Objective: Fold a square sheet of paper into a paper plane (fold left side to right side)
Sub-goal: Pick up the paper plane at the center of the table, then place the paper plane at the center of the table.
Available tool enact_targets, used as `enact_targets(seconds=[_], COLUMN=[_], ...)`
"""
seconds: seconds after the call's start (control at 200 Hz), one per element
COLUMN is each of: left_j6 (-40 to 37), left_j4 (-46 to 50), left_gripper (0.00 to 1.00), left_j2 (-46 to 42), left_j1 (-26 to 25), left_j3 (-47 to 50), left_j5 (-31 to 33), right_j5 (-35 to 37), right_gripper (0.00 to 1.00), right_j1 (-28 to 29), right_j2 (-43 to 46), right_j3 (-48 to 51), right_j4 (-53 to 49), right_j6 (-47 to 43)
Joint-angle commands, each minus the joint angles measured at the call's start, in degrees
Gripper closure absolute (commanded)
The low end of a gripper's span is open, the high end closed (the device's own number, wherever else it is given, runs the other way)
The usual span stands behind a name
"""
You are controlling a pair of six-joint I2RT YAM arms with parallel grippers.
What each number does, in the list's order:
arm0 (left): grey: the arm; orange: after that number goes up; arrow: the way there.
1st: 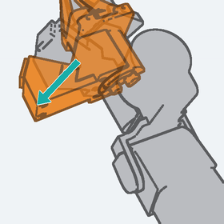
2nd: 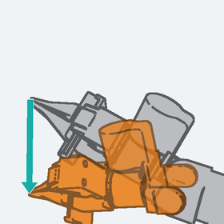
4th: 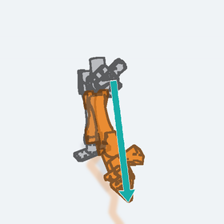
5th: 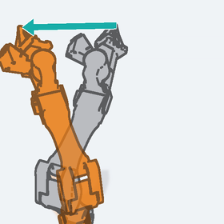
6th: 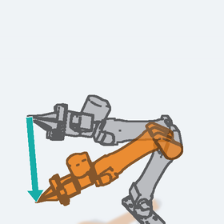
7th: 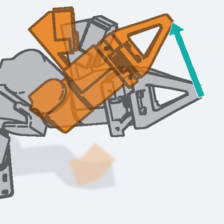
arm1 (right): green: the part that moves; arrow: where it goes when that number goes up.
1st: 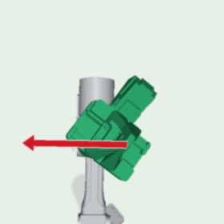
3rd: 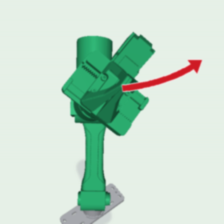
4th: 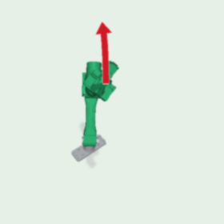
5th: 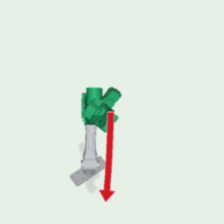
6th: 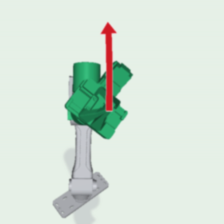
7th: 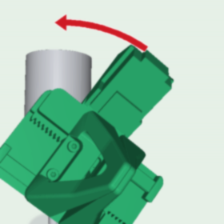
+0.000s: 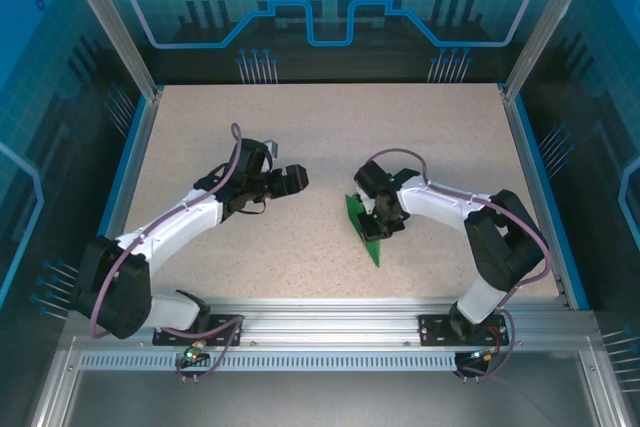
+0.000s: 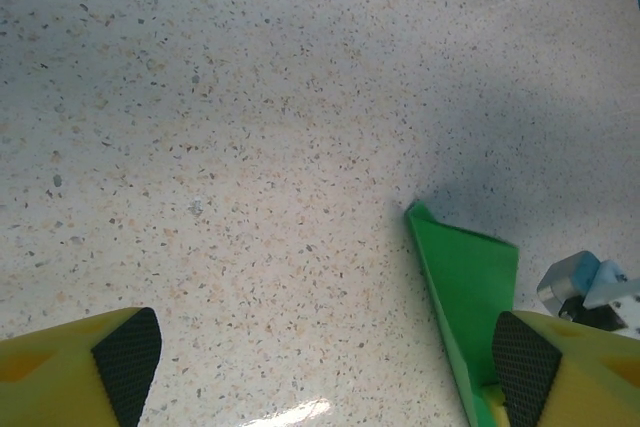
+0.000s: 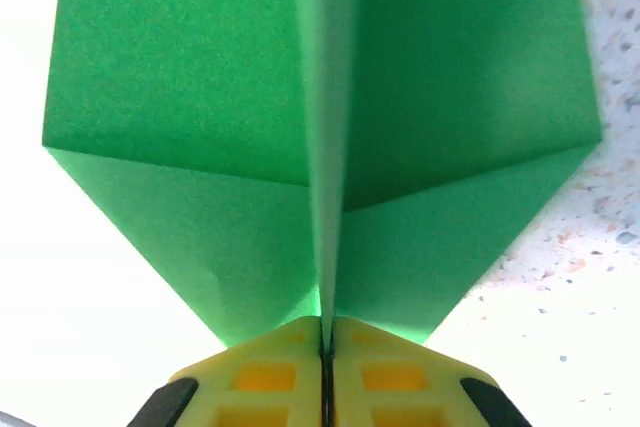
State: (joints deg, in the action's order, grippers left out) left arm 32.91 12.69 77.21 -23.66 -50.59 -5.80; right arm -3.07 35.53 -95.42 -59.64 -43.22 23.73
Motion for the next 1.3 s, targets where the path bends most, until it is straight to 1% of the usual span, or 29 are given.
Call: enact_targets(seconds=[0.0, 0.08, 0.16, 0.255, 0.365, 0.455, 0.56, 0.645, 0.845, 1.15, 1.296], left_j6=[-1.51, -1.63, -1.72, -2.13, -2.7, -2.92, -2.83, -2.78, -2.71, -2.76, -2.97], left_j4=[0.79, 1.25, 1.7, 2.53, 3.8, 4.41, 4.42, 4.27, 4.1, 4.09, 4.51], left_gripper=[0.1, 0.08, 0.07, 0.07, 0.06, 0.06, 0.06, 0.06, 0.05, 0.05, 0.04], left_j2=[-2.81, -3.67, -4.31, -4.94, -5.81, -6.34, -6.37, -6.03, -5.36, -5.05, -5.03], left_j1=[0.76, 0.87, 0.9, 1.04, 1.07, 1.21, 1.16, 1.21, 1.2, 1.16, 1.25], left_j3=[0.37, 0.41, 0.57, 0.57, 0.67, 0.99, 1.28, 1.29, 1.19, 0.8, 0.16], left_j5=[0.04, 0.47, 0.52, 0.45, 0.34, 0.37, 0.19, 0.1, -0.24, -0.58, -0.7], right_j5=[1.03, 1.83, 1.88, 2.89, 4.41, 4.74, 5.15, 5.18, 5.19, 5.06, 5.67], right_gripper=[0.91, 0.91, 0.95, 0.98, 0.97, 0.98, 0.98, 0.98, 0.95, 0.77, 0.72], right_j1=[-0.67, -2.54, -4.61, -6.19, -7.77, -8.6, -8.88, -8.72, -8.64, -8.04, -7.85], right_j2=[-1.57, -4.94, -10.38, -17.84, -25.05, -29.62, -33.56, -35.61, -37.49, -37.61, -36.81], right_j3=[-7.5, -13.71, -21.52, -31.53, -41.03, -46.99, -51.72, -53.53, -53.48, -53.61, -53.63], right_j4=[-4.39, -7.15, -9.69, -13.57, -17.42, -19.95, -22.27, -23.43, -23.5, -23.31, -23.53], right_j6=[2.96, 5.81, 7.91, 8.81, 8.9, 8.58, 8.05, 7.66, 7.06, 6.33, 6.42])
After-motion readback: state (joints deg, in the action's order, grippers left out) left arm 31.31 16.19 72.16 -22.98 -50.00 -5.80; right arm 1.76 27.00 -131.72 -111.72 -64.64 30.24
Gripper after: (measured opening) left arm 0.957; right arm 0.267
